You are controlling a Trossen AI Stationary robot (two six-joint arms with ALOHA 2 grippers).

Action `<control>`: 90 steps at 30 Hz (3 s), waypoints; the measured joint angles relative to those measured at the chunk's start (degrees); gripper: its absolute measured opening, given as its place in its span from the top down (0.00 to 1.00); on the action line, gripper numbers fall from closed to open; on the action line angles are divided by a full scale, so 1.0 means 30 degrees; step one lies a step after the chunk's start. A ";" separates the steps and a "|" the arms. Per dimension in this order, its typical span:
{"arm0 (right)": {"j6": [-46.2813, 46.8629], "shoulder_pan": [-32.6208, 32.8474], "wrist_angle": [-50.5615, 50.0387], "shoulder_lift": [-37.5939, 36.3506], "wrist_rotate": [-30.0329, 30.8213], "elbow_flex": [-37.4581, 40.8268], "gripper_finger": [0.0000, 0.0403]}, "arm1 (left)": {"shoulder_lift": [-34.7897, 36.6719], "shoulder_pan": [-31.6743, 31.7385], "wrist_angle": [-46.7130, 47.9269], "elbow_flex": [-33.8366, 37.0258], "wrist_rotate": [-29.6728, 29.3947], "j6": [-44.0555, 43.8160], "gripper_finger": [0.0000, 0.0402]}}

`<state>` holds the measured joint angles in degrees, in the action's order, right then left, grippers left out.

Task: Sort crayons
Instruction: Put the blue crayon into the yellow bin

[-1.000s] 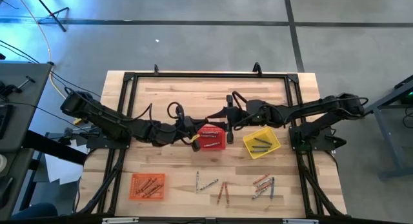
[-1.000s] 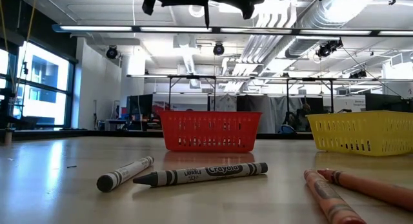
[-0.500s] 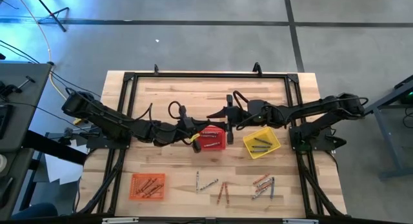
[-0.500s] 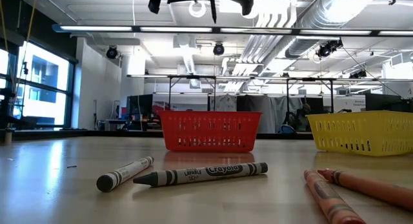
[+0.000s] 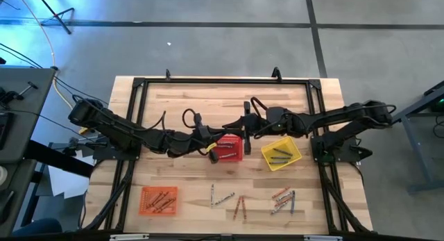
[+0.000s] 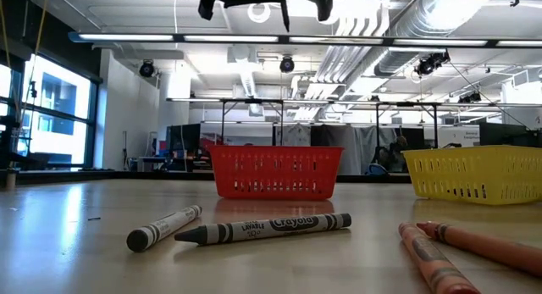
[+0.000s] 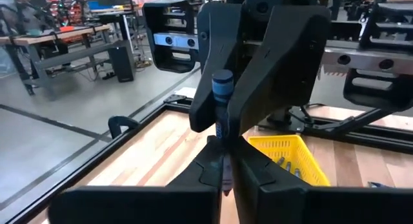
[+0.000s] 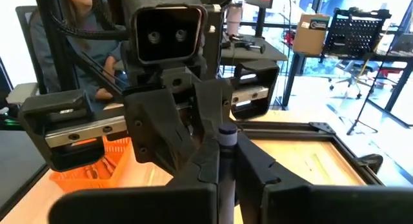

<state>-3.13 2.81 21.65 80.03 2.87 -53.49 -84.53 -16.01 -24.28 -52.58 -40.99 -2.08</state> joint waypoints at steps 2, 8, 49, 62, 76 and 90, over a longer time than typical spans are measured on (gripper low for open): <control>0.0047 -0.0193 -0.0694 -0.0312 0.0230 -0.0008 0.99 | 0.0000 0.0003 0.0003 -0.0003 -0.0019 0.0555 0.94; 0.0599 -0.1008 -0.5130 -0.1322 0.2335 -0.1032 0.99 | 0.0000 0.0000 -0.0026 -0.0007 -0.0087 0.1938 0.80; 1.5549 0.2584 -2.3634 -0.1800 0.0122 0.2441 0.81 | 0.0015 -0.0029 0.1672 -0.0007 -0.0262 0.0031 0.68; 1.4813 0.2803 -2.5993 -0.1836 -0.1799 -0.0193 0.67 | 0.0015 -0.0029 0.1678 -0.0007 -0.0262 0.0055 0.69; 1.2041 0.4945 -2.4676 -0.1828 0.0250 -0.2058 0.76 | 0.0015 -0.0029 0.2411 -0.0002 -0.0253 -0.0847 0.69; 1.9753 1.0127 -2.4406 -0.1526 -0.0066 -0.1858 0.77 | 0.0015 -0.1437 0.2721 -0.0006 -0.0199 -0.3640 0.69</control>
<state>56.13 33.20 -51.57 75.45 2.67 -59.07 -84.49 -20.32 -16.12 -52.60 -41.59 -13.00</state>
